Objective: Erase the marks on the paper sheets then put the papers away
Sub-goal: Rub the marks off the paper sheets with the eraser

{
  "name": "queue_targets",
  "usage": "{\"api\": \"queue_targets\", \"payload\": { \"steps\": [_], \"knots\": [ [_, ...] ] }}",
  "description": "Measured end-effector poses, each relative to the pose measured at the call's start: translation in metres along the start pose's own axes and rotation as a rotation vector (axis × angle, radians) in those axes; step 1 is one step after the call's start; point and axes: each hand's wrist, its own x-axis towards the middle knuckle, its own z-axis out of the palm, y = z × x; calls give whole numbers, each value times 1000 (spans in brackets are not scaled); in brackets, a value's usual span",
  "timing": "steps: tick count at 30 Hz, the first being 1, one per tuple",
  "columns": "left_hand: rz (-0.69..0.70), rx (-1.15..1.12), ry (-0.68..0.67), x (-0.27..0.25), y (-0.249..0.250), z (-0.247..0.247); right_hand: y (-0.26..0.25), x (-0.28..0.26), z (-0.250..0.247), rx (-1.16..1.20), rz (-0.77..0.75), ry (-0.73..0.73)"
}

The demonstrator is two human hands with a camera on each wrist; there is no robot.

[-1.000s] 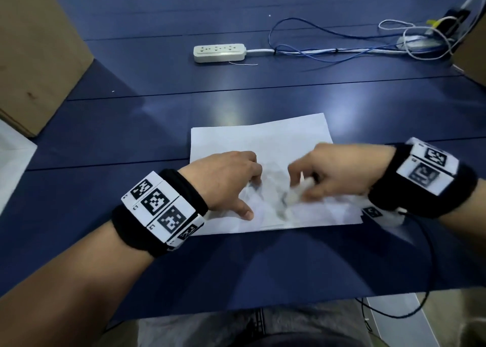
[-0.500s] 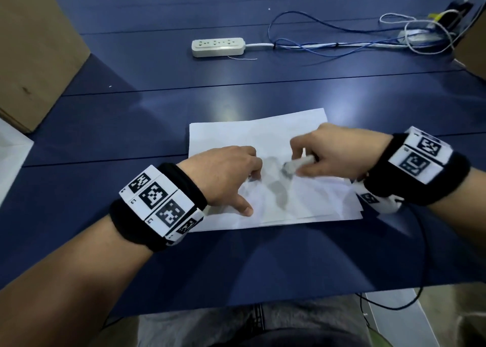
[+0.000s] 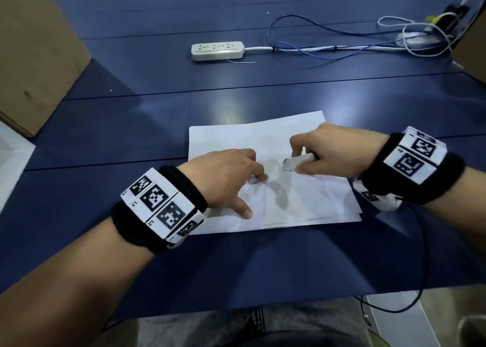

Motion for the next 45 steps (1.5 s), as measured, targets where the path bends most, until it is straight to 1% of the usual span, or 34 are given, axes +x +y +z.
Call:
{"api": "queue_targets", "payload": {
  "steps": [1, 2, 4, 5, 6, 7, 8, 11, 12, 13, 14, 17, 18, 19, 20, 21, 24, 25, 26, 27, 30, 31, 32, 34, 37, 38, 39, 40, 43, 44, 45],
  "knots": [
    [-4, 4, -4, 0, 0, -1, -1, -3, 0, 10, -28, -35],
    [-8, 8, -7, 0, 1, -1, -6, -9, 1, 35, -69, -109],
    [-13, 8, -8, 0, 0, 0, -18, -23, 4, 115, -142, -297],
    [-13, 8, -6, 1, 0, 0, -21, -27, 5, 136, -157, -353],
    [-13, 8, -6, 1, 0, 1, -22, -29, 5, 135, -155, -363],
    [-14, 10, -6, 1, 0, 1, -20, -26, 5, 115, -139, -332],
    [-14, 14, -6, 1, 0, 1, -15, -21, 4, 87, -115, -270],
    [-5, 18, 2, 0, 0, 0, -2, -3, -1, 12, -18, -26],
    [-3, 17, 3, 0, 1, 0, 0, -1, -1, 12, -1, 19],
    [-5, 14, 3, -1, 1, 0, 0, -3, -1, 12, -6, 26],
    [-7, 13, 4, -1, 1, 0, -2, -7, -1, 17, -35, -12],
    [-7, 8, 6, -1, 0, 1, -17, -27, 1, 92, -147, -277],
    [-6, 7, 7, -1, 0, 1, -20, -30, 1, 106, -158, -330],
    [-5, 6, 5, 0, 0, 1, -20, -30, 1, 104, -147, -337],
    [-4, 8, 4, 0, 0, 1, -18, -27, 0, 89, -123, -310],
    [-2, 11, 3, 1, 0, 0, -14, -22, 0, 64, -96, -261],
    [4, 19, 2, 1, 0, -1, -1, -7, -4, -14, -10, -48],
    [3, 22, 1, 0, 0, -1, 1, -6, -4, -7, 5, -3],
    [0, 23, -2, 0, 1, -1, 2, -8, -3, 9, -6, 5],
    [-3, 22, -6, 0, 1, -1, 1, -13, -2, 28, -42, -32],
    [-9, 20, -9, 0, 1, -1, -13, -31, 4, 103, -149, -276],
    [-10, 22, -10, 1, 1, -1, -15, -33, 5, 120, -152, -321],
    [-10, 25, -11, 1, 1, -1, -15, -32, 5, 118, -133, -321],
    [-10, 31, -16, 1, 1, -2, -10, -22, 3, 63, -70, -232],
    [-12, 33, -17, 1, 2, -2, -1, -5, -4, -34, 16, -14],
    [-13, 31, -19, 1, 2, -2, 1, -3, -5, -35, 28, 29],
    [-14, 30, -19, 1, 2, -2, 1, -5, -5, -24, 16, 33],
    [-15, 29, -19, 1, 2, -2, 0, -9, -4, -7, -18, -6],
    [-13, 23, -19, 1, 2, -3, -11, -28, 1, 101, -126, -268],
    [-13, 22, -20, 1, 2, -3, -13, -30, 2, 131, -139, -318],
    [-12, 23, -20, 1, 2, -3, -13, -30, 2, 134, -133, -321]
  ]
}}
